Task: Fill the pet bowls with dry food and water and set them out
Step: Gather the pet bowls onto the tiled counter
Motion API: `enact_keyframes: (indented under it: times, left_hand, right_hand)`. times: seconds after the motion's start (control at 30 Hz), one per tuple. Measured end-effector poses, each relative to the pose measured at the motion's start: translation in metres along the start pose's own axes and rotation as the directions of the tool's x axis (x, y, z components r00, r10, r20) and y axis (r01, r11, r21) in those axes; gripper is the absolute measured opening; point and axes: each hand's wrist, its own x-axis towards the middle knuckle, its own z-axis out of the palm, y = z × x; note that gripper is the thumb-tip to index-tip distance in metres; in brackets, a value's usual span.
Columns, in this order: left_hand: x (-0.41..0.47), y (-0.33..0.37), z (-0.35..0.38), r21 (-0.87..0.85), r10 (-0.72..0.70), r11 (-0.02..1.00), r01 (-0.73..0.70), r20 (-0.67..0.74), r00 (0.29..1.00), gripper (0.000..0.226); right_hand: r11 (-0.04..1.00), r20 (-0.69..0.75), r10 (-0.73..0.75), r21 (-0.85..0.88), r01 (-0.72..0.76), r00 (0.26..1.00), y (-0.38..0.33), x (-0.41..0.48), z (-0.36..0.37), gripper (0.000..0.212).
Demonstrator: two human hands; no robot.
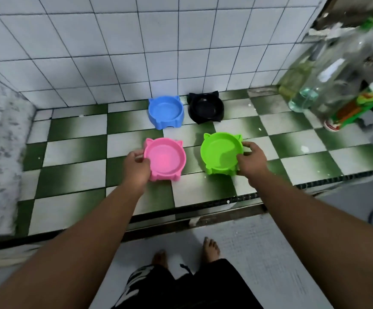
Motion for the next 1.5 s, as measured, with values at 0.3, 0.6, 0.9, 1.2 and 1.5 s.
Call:
enact_keyframes:
  times: [0.3,0.6,0.9,1.2,1.5]
  left_hand:
    - [0.015,0.006,0.042,0.203,0.017,0.979,0.019,-0.170,0.985,0.014]
    - [0.031,0.010,0.049,0.345,0.081,0.938,0.011,-0.250,0.965,0.017]
    - [0.036,0.016,0.055,0.348,0.044,0.936,0.042,-0.236,0.971,0.008]
    - [0.030,0.022,0.057,0.439,0.081,0.898,-0.013,-0.136,0.987,0.028]
    - [0.004,0.015,0.047,0.456,0.118,0.888,-0.054,-0.113,0.987,0.063]
  right_hand:
    - [0.983,0.143,-0.062,-0.162,0.085,0.988,-0.017,0.067,0.000,0.041]
    - [0.960,0.135,-0.120,-0.237,0.149,0.984,-0.016,0.087,0.008,0.029]
    - [0.926,0.088,-0.175,-0.323,0.194,0.981,-0.016,0.094,0.014,0.030]
    - [0.909,0.131,-0.190,-0.350,0.225,0.973,-0.014,0.104,0.011,0.032]
    - [0.701,0.146,-0.589,-0.398,0.592,0.795,-0.031,0.092,0.023,0.039]
